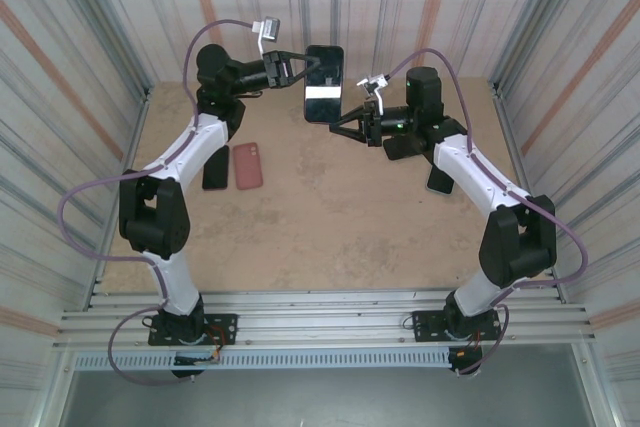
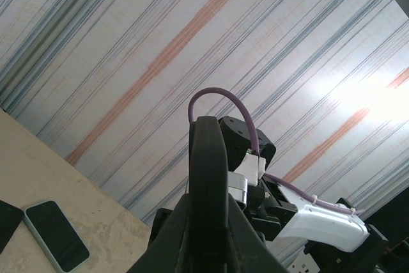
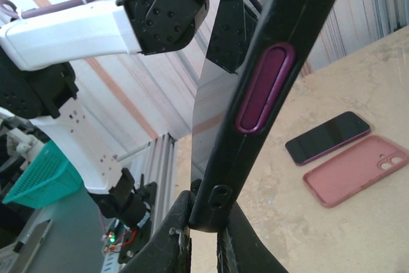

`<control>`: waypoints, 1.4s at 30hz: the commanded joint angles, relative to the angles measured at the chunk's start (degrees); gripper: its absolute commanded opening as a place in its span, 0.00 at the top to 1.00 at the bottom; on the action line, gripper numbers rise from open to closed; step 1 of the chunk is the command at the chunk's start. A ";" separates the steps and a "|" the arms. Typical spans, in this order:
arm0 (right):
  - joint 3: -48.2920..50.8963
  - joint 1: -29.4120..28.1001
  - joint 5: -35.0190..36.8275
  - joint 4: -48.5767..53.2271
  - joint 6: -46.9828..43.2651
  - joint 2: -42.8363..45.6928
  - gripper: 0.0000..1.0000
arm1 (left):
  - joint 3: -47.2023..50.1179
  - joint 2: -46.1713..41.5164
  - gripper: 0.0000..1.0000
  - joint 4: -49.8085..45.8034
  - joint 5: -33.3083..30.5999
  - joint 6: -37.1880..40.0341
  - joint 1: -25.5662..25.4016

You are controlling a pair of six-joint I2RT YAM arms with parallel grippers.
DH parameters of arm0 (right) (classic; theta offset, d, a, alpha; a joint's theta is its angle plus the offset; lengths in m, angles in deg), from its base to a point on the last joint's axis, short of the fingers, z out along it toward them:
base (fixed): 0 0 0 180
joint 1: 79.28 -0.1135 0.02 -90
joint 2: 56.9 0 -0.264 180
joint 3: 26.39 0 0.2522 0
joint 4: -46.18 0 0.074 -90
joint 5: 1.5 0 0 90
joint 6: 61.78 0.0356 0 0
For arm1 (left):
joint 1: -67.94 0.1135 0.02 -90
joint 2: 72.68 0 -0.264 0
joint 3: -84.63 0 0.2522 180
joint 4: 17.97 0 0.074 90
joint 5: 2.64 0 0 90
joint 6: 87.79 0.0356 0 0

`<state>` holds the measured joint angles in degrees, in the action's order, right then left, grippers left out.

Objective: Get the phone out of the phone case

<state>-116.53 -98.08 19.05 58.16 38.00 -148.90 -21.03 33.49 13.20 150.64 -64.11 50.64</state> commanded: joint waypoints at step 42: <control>-5.84 1.23 14.13 4.64 -7.95 1.46 0.93 | -4.61 1.46 1.00 6.53 3.15 -10.08 -1.32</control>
<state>-123.65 -98.50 35.31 73.40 21.52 -147.99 -23.76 36.31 23.01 151.15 -75.54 49.99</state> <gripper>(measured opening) 0.109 0.135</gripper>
